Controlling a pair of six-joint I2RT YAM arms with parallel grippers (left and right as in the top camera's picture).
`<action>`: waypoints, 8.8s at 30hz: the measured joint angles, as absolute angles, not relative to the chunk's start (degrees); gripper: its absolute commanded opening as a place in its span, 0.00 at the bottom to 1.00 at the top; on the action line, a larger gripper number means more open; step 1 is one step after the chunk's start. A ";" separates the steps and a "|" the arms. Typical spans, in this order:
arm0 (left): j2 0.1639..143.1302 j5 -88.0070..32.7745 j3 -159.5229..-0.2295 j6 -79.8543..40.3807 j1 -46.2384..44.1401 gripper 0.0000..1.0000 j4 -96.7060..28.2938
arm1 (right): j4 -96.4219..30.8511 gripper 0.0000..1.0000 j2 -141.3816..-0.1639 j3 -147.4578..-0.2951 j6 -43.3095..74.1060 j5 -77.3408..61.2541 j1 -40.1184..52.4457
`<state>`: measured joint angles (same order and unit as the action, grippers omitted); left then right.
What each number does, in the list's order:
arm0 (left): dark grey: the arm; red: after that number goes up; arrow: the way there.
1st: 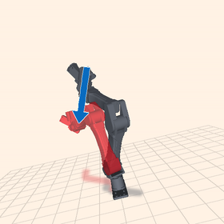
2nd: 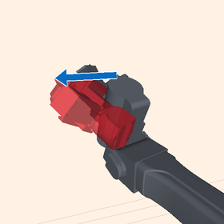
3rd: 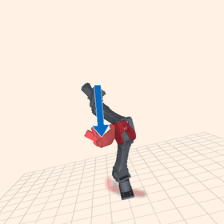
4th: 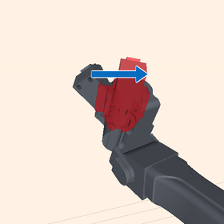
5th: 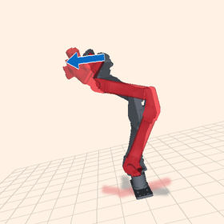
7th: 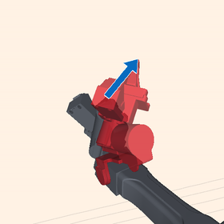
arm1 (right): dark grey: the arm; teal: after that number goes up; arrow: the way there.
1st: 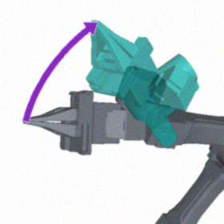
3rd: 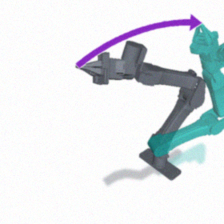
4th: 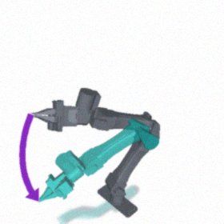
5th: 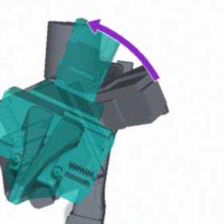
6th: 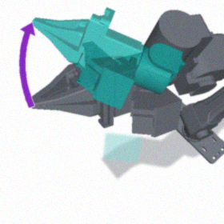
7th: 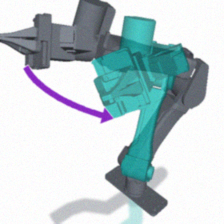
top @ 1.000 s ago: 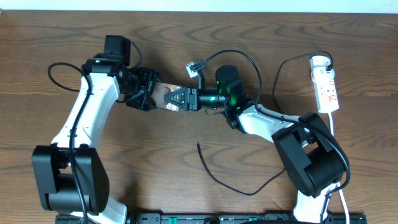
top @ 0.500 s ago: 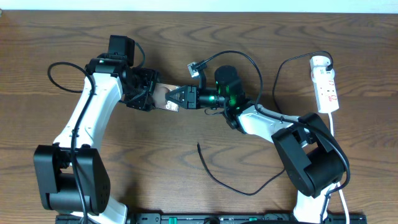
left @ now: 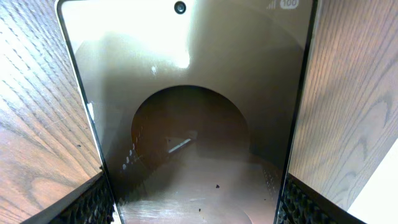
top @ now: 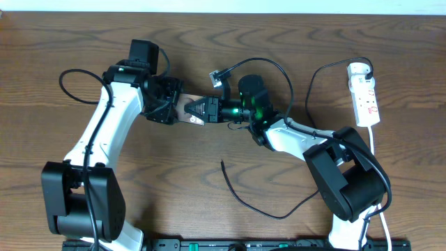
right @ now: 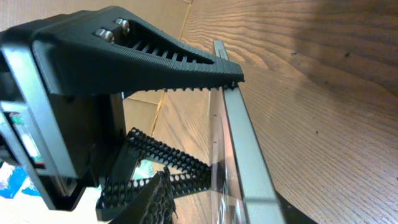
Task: Plug charger to phone and switch on socket
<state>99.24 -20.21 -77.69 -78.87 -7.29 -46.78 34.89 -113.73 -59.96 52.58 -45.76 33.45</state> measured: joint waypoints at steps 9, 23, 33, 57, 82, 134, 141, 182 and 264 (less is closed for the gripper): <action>99.24 -20.18 -77.69 -79.50 -8.10 0.07 -46.26 | 34.46 0.25 -113.73 -59.96 52.99 -45.17 33.45; 99.24 -20.18 -77.69 -79.50 -8.10 0.07 -46.24 | 33.54 0.09 -113.73 -59.96 53.41 -44.05 33.45; 99.24 -20.14 -77.69 -79.50 -8.10 0.68 -46.06 | 33.01 0.01 -113.75 -59.96 54.24 -43.22 33.45; 99.22 -29.61 -77.49 -59.64 -7.18 0.92 -31.73 | 33.58 0.01 -113.91 -59.94 54.22 -42.39 27.70; 99.11 -49.67 -69.78 -60.25 -0.84 0.92 11.46 | 60.25 0.01 -113.97 -59.94 94.35 -33.19 14.06; 99.18 -47.29 -51.00 -80.16 1.83 0.07 50.87 | 60.66 0.01 -113.93 -60.18 96.86 -39.03 28.49; 99.20 -47.27 -51.00 -80.09 1.83 0.07 50.87 | 60.58 0.28 -113.93 -60.18 96.62 -39.07 28.56; 99.18 -68.20 -51.00 -85.49 32.36 0.07 55.61 | -58.43 0.99 -112.12 -92.03 31.33 -4.99 41.50; 99.18 -70.41 -51.00 -82.04 32.36 0.07 55.55 | -56.36 0.17 -117.71 -79.46 37.41 -2.42 50.85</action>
<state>99.18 -70.41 -51.00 -82.04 32.36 55.55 -56.36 -117.71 -79.46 37.41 -2.42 50.85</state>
